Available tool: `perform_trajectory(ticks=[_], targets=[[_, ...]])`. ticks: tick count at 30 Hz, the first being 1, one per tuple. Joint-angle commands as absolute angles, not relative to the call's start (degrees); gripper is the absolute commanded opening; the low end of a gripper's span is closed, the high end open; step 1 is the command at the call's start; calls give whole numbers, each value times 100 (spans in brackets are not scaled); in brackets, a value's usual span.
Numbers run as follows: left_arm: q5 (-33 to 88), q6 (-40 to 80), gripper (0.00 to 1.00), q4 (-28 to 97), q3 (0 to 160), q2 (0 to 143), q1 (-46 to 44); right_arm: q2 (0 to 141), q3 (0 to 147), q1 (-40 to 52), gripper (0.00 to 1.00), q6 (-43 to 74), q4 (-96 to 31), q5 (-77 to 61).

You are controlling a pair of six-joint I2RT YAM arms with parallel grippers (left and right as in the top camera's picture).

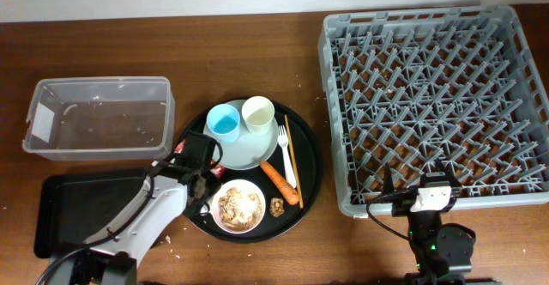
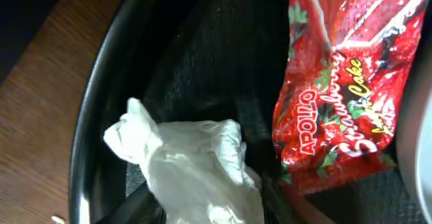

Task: Sort waste into correct bins and load items into the dishwasher rack
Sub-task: 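Grasp the white tissue with the left gripper, then carry the tissue left and drop it into the clear bin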

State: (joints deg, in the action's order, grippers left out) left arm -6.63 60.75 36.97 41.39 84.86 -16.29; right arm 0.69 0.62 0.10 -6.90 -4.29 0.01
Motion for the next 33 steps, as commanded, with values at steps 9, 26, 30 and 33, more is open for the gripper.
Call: perform_trajectory(ticks=[9, 26, 30, 33], targets=[[-646, 4770, 1, 3863, 4534, 7022, -1605, 36, 32, 36, 99, -705, -458, 30], [757, 3476, 1, 1651, 6169, 8906, 2018, 36, 32, 36, 99, -705, -458, 30], [751, 3242, 27, 1343, 6241, 9343, 2095, 36, 32, 36, 99, -707, -458, 32], [709, 3194, 74, 1302, 6261, 9319, 2095, 36, 32, 36, 99, -705, -458, 30]])
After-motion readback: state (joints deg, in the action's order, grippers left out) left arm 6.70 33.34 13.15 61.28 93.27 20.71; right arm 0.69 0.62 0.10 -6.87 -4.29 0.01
